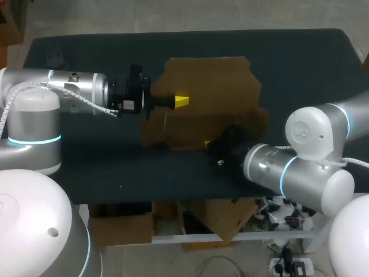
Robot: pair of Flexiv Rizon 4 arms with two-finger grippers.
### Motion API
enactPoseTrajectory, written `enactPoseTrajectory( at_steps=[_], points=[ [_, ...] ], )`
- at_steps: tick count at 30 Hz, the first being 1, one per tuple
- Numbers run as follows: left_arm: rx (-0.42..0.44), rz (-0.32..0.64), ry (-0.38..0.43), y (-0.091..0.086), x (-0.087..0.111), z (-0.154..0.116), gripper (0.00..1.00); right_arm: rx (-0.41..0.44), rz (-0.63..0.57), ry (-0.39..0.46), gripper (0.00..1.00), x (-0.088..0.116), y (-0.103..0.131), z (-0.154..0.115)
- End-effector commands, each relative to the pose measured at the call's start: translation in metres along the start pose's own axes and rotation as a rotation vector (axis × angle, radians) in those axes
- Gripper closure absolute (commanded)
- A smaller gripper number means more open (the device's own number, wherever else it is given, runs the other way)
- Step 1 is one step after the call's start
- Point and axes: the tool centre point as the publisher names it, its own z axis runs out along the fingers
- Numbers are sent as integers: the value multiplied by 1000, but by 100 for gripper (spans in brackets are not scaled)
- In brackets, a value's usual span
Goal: Assemble the packaging by folding the flat box into shape, placing the metal phone stand inside, and closing the box properly
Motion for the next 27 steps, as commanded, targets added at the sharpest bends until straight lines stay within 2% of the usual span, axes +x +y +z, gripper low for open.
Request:
enactPoseTrajectory(
  at_steps=[1, 18, 27],
  points=[
    [-2, -4, 2, 3, -4, -1, 100, -2, 0, -1, 100, -1, -6, 8],
    [-2, -7, 0, 4, -5, -1, 100, -6, -2, -2, 100, 0, -5, 6],
    [-2, -7, 0, 4, -5, -1, 100, -47, -22, 0, 100, 8, 1, -13]
  ],
)
